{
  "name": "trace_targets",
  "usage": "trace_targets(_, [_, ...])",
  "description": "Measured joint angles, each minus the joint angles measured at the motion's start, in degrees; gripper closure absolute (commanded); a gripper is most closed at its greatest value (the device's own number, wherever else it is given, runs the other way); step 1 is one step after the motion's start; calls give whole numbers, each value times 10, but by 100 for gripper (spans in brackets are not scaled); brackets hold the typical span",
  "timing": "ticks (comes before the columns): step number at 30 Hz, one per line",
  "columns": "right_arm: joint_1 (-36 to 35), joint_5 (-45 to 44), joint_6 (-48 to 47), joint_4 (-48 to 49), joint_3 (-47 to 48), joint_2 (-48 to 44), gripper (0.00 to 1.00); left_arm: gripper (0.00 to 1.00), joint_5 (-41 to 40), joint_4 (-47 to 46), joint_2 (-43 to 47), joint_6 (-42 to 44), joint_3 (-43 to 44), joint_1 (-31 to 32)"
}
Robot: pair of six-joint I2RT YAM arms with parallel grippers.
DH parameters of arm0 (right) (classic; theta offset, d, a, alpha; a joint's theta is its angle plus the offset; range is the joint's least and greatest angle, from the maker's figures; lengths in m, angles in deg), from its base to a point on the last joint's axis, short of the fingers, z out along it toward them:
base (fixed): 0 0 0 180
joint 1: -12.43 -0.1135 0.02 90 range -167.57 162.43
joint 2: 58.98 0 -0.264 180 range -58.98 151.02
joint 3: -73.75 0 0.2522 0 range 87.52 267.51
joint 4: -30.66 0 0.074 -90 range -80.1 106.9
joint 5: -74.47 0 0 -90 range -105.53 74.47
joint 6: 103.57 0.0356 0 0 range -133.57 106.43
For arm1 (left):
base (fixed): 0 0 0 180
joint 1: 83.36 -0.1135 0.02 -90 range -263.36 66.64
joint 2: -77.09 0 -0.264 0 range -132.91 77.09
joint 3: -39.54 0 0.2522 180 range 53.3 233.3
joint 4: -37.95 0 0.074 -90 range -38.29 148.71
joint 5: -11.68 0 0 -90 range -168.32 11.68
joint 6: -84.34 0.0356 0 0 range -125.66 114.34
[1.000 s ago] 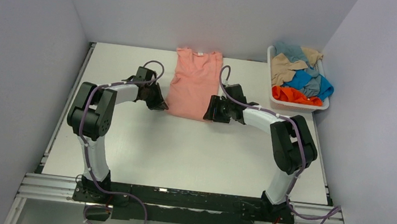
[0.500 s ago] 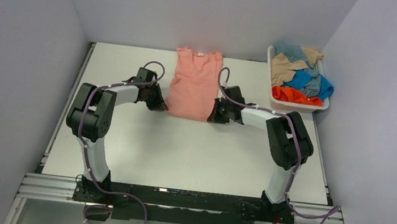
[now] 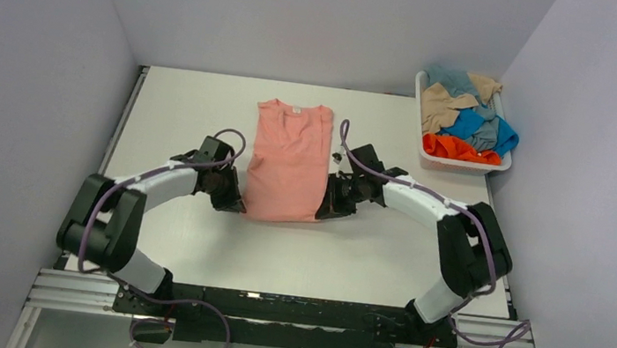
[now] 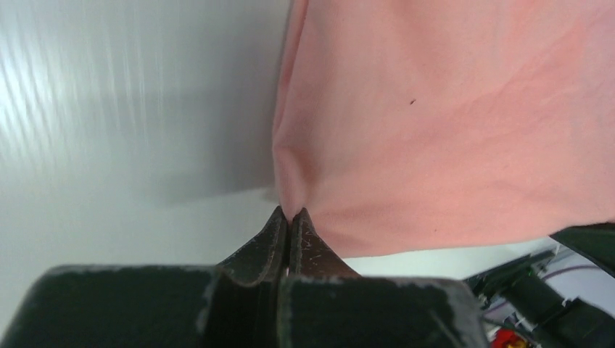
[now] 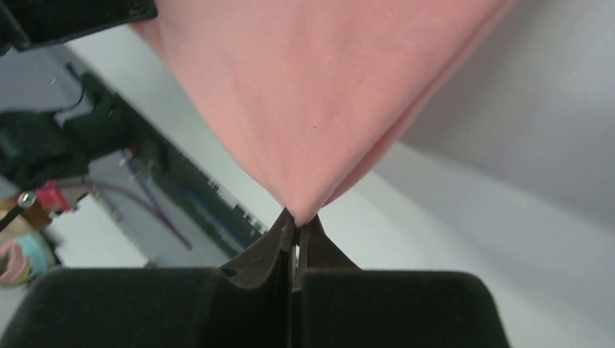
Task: Fold and stack the t-shirts
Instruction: Fold the long partially folded tshirt into a neat square
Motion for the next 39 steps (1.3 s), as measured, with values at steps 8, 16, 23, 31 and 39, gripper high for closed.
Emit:
trace_targets(8, [-16,74,5,-116,-21,-114,100,100,10,130,218,-15,-31,45])
trace_targets(16, [35,95,9,-128,2,-141,100,100,12,147,253,-22,24,41])
trace_targets(23, [103,84,11,-78,73,-94,100,100,-1,99,103,-9,183,17])
trace_targets(31, [150,73,16,-33,188,23,100,100,-10,70,-76,14,369,-17])
trace_targets(39, [182,77,21,-9,270,129,100,100,-25,57,-217,38,486,-27])
